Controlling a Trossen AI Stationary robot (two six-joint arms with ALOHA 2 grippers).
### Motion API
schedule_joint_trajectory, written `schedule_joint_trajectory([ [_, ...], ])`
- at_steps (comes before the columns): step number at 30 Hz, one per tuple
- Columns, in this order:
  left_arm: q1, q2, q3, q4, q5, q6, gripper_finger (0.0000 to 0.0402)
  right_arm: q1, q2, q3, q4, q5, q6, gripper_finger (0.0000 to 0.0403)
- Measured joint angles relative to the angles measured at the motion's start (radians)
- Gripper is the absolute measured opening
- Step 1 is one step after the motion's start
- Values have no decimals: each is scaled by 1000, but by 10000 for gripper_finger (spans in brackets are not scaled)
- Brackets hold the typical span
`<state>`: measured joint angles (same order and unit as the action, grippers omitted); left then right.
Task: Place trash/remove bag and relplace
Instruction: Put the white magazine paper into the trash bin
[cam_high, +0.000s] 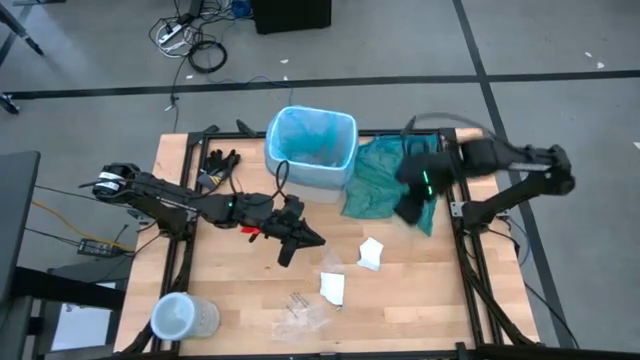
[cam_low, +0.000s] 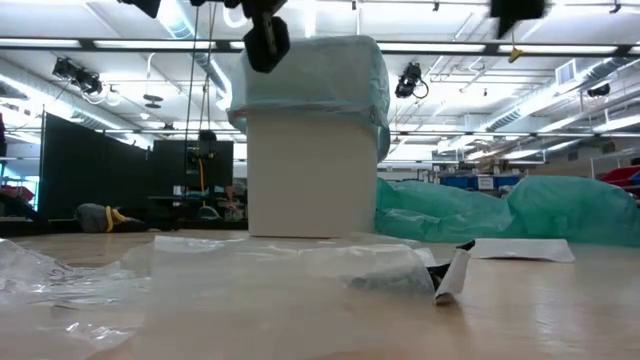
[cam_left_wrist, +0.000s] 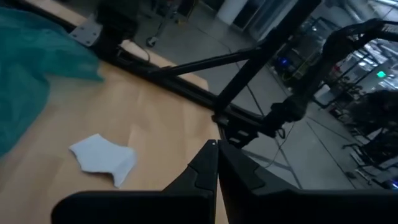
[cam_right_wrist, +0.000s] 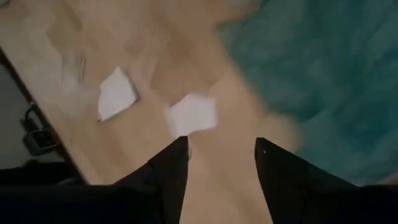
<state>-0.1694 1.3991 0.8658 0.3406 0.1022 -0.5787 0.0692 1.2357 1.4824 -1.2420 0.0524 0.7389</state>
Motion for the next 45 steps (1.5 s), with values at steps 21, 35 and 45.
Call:
schedule_joint_trajectory([
  [21,2,0,0,-26,19,18,21,536,141,-796,1103,528,1024,171],
  [35,2,0,0,-24,40,22,21,709,319,-795,1140,691,1436,171],
  [45,2,0,0,-22,56,23,21,686,357,-795,1178,661,1433,171],
])
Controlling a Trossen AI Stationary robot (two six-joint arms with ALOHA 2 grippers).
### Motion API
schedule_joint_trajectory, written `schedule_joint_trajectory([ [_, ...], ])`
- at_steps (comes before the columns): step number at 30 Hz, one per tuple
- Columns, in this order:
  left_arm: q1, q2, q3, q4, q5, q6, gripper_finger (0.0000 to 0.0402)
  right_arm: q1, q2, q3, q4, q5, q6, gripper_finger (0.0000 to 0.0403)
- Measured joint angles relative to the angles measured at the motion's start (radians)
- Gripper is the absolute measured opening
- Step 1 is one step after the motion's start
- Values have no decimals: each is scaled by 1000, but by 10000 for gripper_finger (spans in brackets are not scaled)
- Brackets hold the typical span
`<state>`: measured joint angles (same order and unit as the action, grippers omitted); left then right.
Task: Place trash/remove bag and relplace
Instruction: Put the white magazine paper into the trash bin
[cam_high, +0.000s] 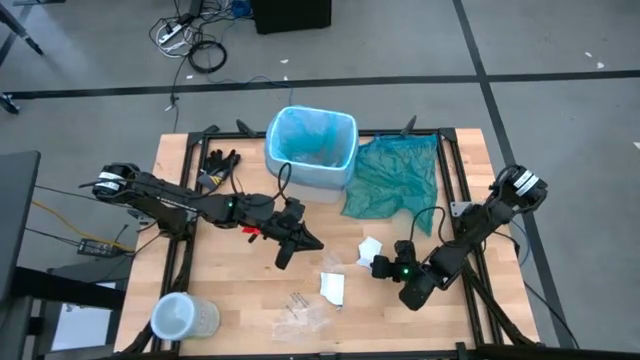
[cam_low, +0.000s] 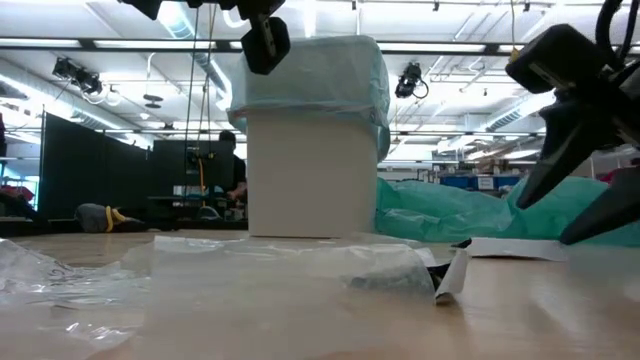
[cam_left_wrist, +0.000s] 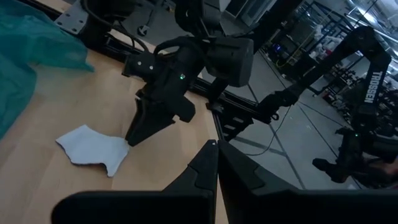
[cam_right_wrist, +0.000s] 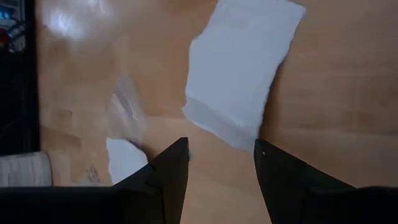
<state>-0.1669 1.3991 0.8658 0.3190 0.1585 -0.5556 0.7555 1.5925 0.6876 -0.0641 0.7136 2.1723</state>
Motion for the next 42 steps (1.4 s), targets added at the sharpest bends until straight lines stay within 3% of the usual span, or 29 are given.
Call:
schedule_joint_trajectory([
  [15,0,0,0,-2,0,27,21,-26,0,0,-71,-45,7,171],
  [27,0,0,0,-4,0,31,21,-119,6,1,-13,-87,-126,166],
  [31,0,0,0,-3,0,36,21,-158,19,2,0,-184,-175,128],
  [36,0,0,0,-4,0,54,21,-187,24,2,6,-209,-211,15],
  [42,2,0,0,-2,6,54,21,-219,21,0,143,-184,-291,1],
])
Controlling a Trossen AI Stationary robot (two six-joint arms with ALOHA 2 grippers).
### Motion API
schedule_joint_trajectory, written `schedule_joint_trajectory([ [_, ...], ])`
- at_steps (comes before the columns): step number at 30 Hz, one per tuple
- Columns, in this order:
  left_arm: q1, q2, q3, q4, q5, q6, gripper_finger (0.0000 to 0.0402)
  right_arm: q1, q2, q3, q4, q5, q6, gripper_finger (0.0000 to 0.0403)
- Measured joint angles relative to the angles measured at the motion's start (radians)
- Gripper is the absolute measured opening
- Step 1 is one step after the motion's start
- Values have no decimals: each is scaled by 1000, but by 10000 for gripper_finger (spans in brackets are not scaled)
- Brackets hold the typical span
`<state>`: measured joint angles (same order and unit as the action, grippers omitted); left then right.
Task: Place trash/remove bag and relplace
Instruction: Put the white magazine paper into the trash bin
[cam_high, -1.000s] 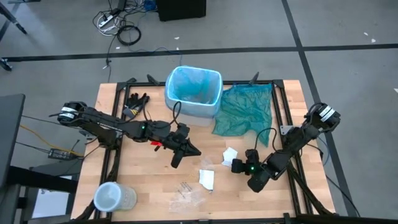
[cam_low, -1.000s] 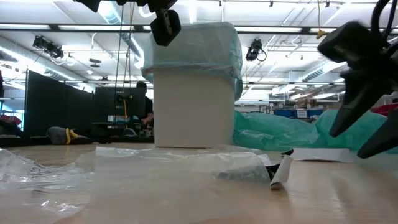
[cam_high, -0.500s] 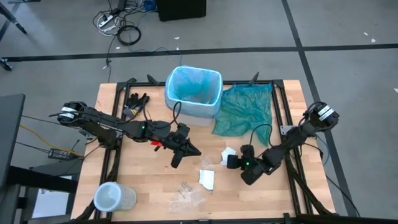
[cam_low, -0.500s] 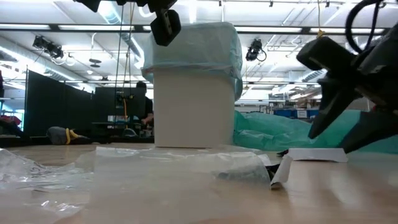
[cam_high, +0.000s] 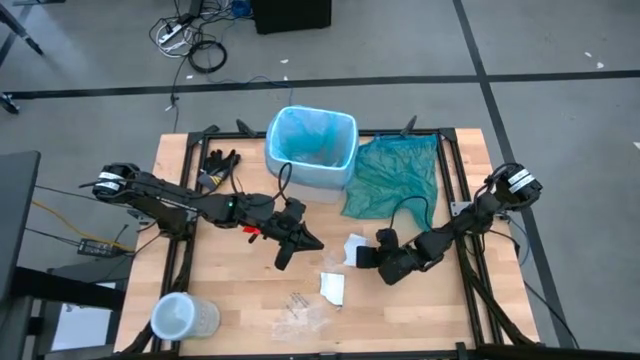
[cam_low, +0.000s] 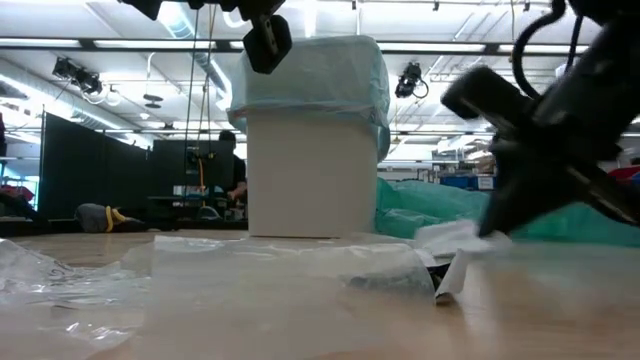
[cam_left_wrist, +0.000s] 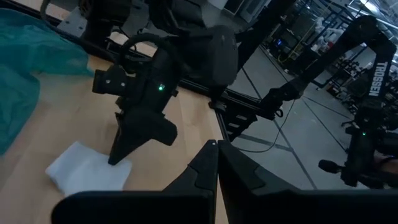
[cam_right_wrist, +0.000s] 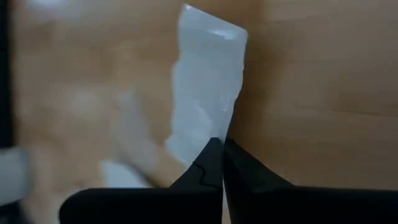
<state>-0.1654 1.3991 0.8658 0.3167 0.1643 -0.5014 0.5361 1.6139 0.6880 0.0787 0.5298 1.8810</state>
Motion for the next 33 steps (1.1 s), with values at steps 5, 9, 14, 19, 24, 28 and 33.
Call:
schedule_joint_trajectory([
  [5,3,0,0,15,43,-8,21,-9,-40,66,52,66,-135,0],
  [9,5,-9,0,49,86,-48,21,-22,-93,159,15,103,-299,0],
  [14,24,-86,0,82,114,-56,21,-66,-171,334,-133,118,-551,0],
  [19,86,-240,0,22,115,-47,21,-148,-223,526,-377,134,-762,0],
  [24,148,-404,0,-79,68,-1,21,-283,-226,690,-418,62,-1012,0],
  [28,173,-504,0,-170,-8,19,21,-390,-205,804,-419,-45,-1163,0],
  [33,175,-554,0,-258,-70,26,21,-513,-194,855,-452,-62,-1288,0],
])
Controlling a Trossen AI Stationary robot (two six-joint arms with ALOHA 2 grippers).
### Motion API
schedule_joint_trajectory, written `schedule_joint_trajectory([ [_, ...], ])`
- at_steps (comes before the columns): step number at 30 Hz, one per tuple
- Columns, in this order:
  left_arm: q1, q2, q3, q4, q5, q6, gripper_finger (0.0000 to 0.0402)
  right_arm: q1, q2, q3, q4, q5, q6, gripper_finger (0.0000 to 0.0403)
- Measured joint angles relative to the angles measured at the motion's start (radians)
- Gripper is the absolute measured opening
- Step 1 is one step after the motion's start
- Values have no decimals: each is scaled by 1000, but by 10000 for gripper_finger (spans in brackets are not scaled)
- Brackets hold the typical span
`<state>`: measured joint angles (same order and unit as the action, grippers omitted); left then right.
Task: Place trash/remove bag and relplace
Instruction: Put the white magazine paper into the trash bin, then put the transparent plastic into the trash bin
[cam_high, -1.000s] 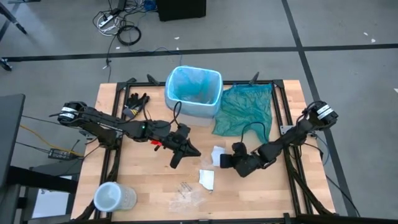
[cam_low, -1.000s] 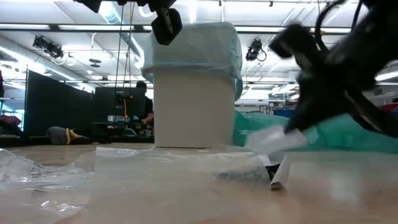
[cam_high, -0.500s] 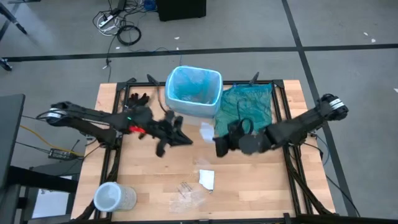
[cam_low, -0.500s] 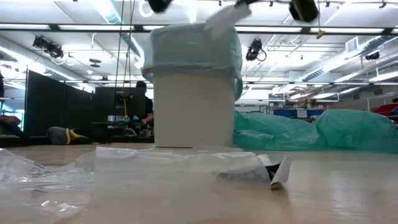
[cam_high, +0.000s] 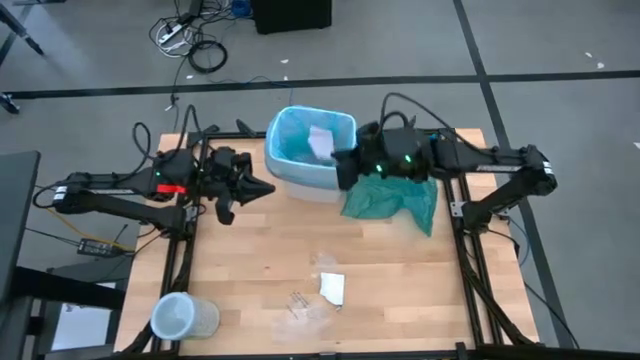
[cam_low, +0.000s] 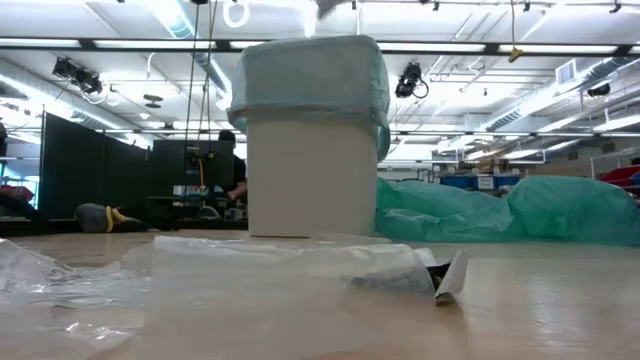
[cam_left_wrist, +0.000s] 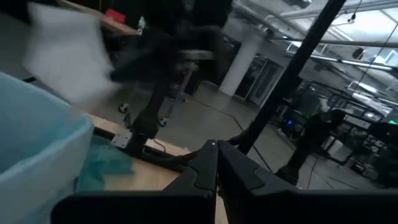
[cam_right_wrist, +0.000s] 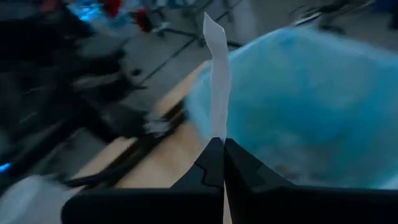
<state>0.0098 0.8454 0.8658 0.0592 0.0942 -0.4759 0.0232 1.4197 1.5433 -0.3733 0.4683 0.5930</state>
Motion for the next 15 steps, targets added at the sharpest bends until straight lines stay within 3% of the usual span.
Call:
schedule_joint_trajectory([
  [2,0,-3,0,-28,-1,0,21,-52,1,0,-36,-7,-30,0],
  [7,0,-1,0,-96,-5,0,21,-156,2,0,-126,-161,-105,18],
  [13,0,-1,0,-115,-14,0,21,-194,2,0,-115,-229,-177,119],
  [15,0,-2,0,-119,-14,0,21,-198,2,0,-69,-298,-156,158],
])
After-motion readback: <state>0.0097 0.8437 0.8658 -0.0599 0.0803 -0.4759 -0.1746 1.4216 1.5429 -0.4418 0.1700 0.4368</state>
